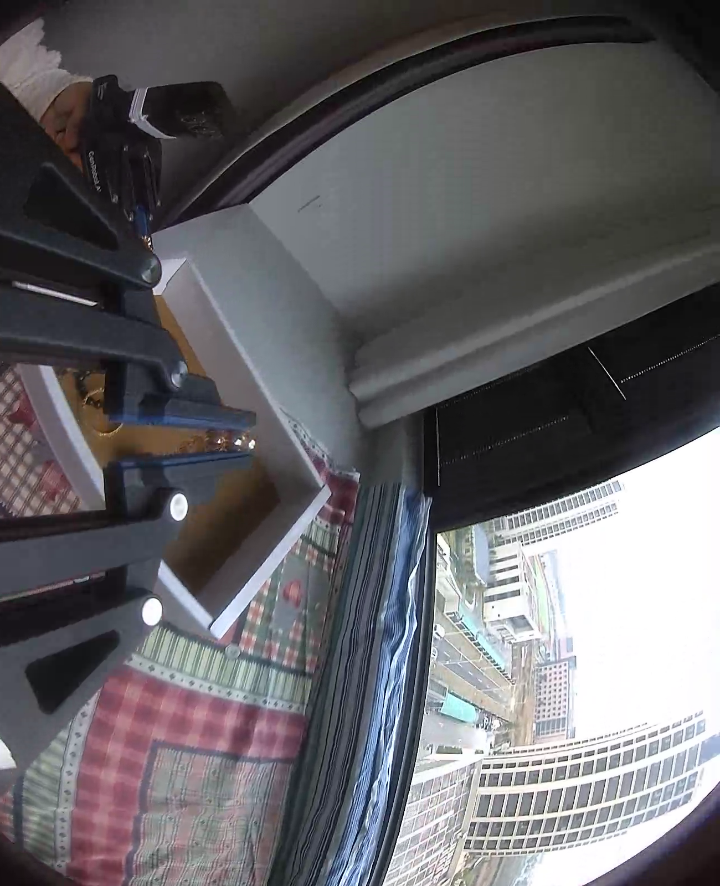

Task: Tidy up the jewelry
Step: 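Carry the gold pendants and gold chain over the box with both grippers, then open both grippers to drop the gold pendants and chain into the box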

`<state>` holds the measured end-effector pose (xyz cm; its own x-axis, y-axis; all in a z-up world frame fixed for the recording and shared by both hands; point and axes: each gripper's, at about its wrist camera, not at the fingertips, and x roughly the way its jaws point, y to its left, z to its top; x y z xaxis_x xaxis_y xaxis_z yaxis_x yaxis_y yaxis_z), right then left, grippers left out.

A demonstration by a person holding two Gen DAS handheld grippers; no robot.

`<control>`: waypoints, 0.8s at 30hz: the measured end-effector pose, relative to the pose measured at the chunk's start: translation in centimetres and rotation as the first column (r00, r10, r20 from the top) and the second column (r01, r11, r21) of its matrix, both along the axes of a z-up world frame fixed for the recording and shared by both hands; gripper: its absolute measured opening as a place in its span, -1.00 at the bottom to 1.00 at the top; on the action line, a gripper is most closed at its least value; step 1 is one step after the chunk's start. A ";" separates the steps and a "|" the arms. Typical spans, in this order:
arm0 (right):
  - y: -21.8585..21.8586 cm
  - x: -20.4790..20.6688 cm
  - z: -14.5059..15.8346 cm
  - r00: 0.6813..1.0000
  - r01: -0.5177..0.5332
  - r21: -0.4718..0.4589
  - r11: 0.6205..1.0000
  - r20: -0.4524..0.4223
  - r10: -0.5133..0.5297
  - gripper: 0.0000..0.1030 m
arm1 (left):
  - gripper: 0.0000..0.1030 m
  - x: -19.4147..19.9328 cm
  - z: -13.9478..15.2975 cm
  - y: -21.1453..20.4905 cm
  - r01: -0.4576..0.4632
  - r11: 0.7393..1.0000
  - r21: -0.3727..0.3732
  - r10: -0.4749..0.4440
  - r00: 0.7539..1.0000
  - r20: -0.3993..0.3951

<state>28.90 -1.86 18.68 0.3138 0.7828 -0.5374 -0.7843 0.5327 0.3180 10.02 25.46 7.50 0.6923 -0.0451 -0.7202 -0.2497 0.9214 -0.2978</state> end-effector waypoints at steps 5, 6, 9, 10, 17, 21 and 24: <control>4.6 0.5 -2.0 0.999 -0.047 -0.038 0.998 -0.029 0.046 -0.85 | -0.76 1.2 -2.7 3.0 -0.058 0.998 0.010 0.059 0.997 -0.043; 5.4 0.5 -2.5 0.998 -0.055 -0.053 0.997 -0.033 0.053 -0.85 | -0.76 1.5 -3.3 3.5 -0.066 0.998 0.013 0.066 0.996 -0.052; 6.9 0.6 -4.0 0.997 -0.070 -0.086 0.994 -0.049 0.066 -0.85 | -0.76 2.0 -4.8 4.7 -0.083 0.997 0.002 0.083 0.994 -0.077; 7.3 0.7 -4.5 0.996 -0.075 -0.095 0.993 -0.050 0.070 -0.85 | -0.76 2.2 -5.2 5.0 -0.089 0.996 -0.001 0.088 0.993 -0.084; 9.7 -0.2 -6.4 0.992 -0.119 -0.166 0.979 -0.057 0.111 -0.85 | -0.76 3.7 -8.1 6.8 -0.118 0.993 0.005 0.117 0.984 -0.134; 10.6 -0.8 -8.2 0.990 -0.138 -0.219 0.966 -0.066 0.127 -0.85 | -0.76 4.6 -10.1 7.1 -0.114 0.993 0.001 0.113 0.978 -0.176; 11.4 -1.5 -10.5 0.986 -0.160 -0.268 0.950 -0.094 0.140 -0.85 | -0.76 5.3 -11.5 7.2 -0.119 0.993 0.004 0.117 0.972 -0.203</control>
